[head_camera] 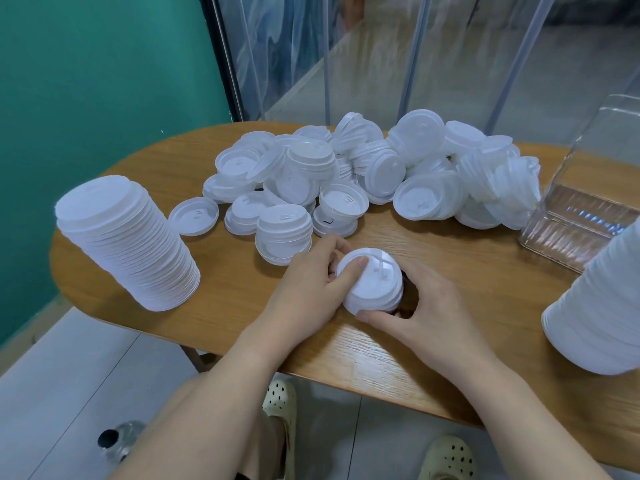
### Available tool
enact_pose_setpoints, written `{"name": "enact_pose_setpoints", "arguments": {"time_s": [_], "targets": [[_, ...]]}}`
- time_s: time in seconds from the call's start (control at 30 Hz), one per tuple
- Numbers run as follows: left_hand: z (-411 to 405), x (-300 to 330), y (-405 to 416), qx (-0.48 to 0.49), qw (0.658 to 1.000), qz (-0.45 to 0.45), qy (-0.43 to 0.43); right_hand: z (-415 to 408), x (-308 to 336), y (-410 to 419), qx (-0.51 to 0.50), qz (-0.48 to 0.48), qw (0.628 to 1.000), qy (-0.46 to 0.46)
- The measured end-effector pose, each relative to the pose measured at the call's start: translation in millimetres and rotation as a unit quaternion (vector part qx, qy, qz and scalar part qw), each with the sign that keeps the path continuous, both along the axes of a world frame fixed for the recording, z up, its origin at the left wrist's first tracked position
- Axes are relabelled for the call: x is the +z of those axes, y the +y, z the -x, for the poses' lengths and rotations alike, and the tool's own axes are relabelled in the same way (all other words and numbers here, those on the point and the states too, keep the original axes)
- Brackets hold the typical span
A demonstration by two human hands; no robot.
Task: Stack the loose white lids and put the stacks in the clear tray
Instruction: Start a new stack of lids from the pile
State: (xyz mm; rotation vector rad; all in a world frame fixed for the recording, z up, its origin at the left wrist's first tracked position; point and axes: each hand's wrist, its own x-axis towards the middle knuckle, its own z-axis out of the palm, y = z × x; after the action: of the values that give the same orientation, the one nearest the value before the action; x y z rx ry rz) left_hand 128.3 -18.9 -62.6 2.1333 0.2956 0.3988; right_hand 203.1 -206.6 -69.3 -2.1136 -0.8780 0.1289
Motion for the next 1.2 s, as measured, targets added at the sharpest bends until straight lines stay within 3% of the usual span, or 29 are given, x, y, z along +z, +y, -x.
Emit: {"name": "enact_pose_setpoints", "arguments": {"time_s": [0.37, 1.03, 1.13, 1.2], "targets": [[-8.8, -3.0, -0.7, 0.027, 0.999, 0.024, 0.017, -1.1, 0.6, -0.5, 0.011, -0.007, 1.000, 0.015], [-1.0, 5.5, -2.6, -0.001, 0.993, -0.107, 0.055, 3.5, 4.1, -3.2, 0.014, 0.019, 0.999, -0.026], [6.8, 10.3, -3.6, 0.028, 0.988, -0.152, 0.016, 2.8, 2.8, -2.1, 0.013, 0.016, 1.000, -0.016], [11.8, 16.2, 0.5, 0.079, 0.975, -0.195, -0.075, 2.0, 1.2, -2.3, 0.009, 0.018, 1.000, -0.017]]}}
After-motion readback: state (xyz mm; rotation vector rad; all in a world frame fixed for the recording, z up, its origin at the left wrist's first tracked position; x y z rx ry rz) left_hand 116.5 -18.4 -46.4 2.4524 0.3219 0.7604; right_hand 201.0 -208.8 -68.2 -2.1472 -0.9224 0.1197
